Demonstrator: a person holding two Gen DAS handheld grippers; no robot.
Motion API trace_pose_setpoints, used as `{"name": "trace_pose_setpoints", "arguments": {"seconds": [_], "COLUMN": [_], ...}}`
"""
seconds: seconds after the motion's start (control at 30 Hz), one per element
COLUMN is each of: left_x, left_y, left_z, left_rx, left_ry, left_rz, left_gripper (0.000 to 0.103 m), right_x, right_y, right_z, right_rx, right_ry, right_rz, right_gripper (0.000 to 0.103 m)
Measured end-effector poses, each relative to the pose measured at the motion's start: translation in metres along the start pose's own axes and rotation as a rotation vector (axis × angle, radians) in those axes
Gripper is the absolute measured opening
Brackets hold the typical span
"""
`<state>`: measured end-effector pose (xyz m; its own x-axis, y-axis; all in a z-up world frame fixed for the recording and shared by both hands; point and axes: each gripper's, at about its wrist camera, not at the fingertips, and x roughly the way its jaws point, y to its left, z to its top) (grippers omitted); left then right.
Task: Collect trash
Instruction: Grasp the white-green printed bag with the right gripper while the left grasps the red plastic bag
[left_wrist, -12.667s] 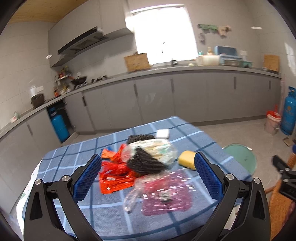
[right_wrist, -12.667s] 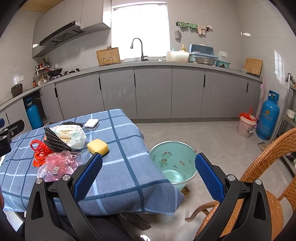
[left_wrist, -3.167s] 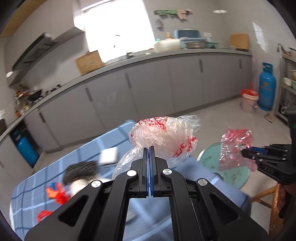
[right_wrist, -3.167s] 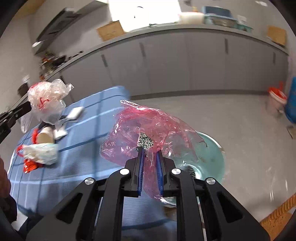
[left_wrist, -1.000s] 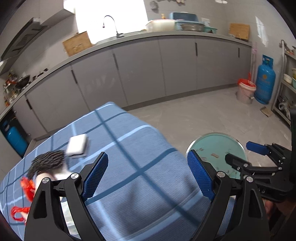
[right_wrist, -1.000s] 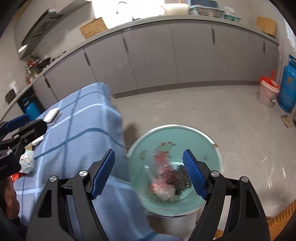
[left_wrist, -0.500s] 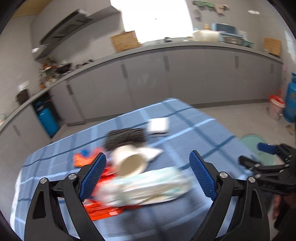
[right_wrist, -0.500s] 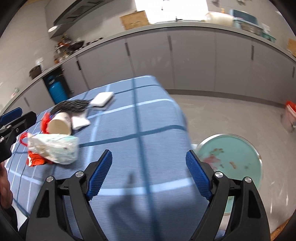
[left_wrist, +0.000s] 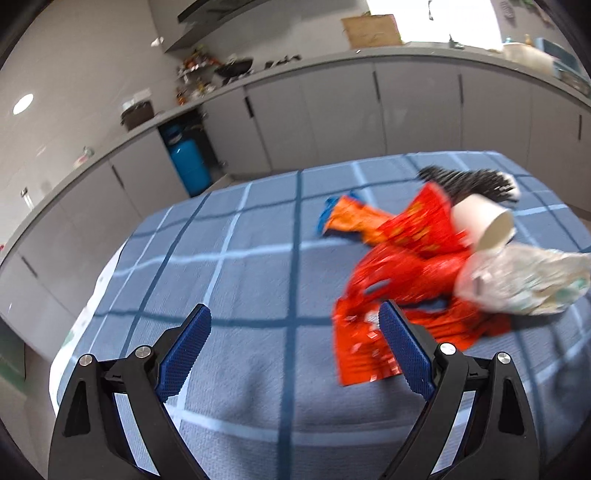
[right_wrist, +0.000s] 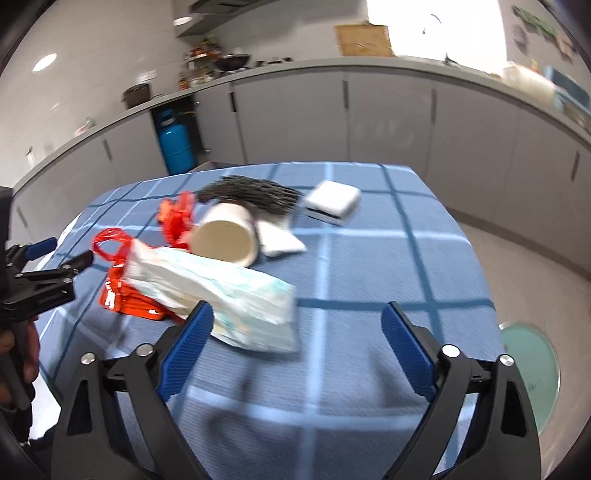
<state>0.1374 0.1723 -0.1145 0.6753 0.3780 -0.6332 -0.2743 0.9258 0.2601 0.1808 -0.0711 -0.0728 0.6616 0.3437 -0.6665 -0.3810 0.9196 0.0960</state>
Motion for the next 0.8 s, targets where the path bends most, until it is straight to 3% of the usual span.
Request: {"name": "trace_pose_setpoints", "arguments": {"seconds": [0.23,0.3,0.4,0.43,0.5,0.63,0.8], "left_x": [0.012,0.012,0.012,0.011,0.012,0.015,0.020], "left_y": [-0.002,-0.004,-0.004,-0.003,-0.001,-0.006,-0.015], "left_z": [-0.006,-0.006,-0.006,-0.006,-0.005,0.001,0.011], "left_rx": [-0.010,-0.012,-0.010,-0.012,-0.022,-0.026,-0.017], "left_ry": [0.026,0.024,0.013,0.010,0.008,0.008,-0.015], "left_rz": [-0.021,-0.041,-0.057,-0.064,-0.074,-0.099,-0.096], "left_gripper": [0.091,0.091,0.091,0.091,0.091,0.091,0.091], "right_x": [0.028,0.041,0.052,0.053,0.052,0.040,0.025], "right_y": [0.038,0.045,0.047,0.045,0.042,0.034,0.020], "right_z": [0.013,0.012,0.006,0.005,0.002,-0.002,-0.004], "right_rx": [-0.122,-0.145,-0.146,-0.140,-0.118,-0.089,-0.024], "right_ry": [0.030,0.075,0.126,0.139,0.149,0.126,0.095], "right_rz": [0.034,0.044,0.073,0.090,0.113,0.116,0.118], "right_gripper": [0.094,0.092,0.062,0.039,0.023,0.015,0.014]}}
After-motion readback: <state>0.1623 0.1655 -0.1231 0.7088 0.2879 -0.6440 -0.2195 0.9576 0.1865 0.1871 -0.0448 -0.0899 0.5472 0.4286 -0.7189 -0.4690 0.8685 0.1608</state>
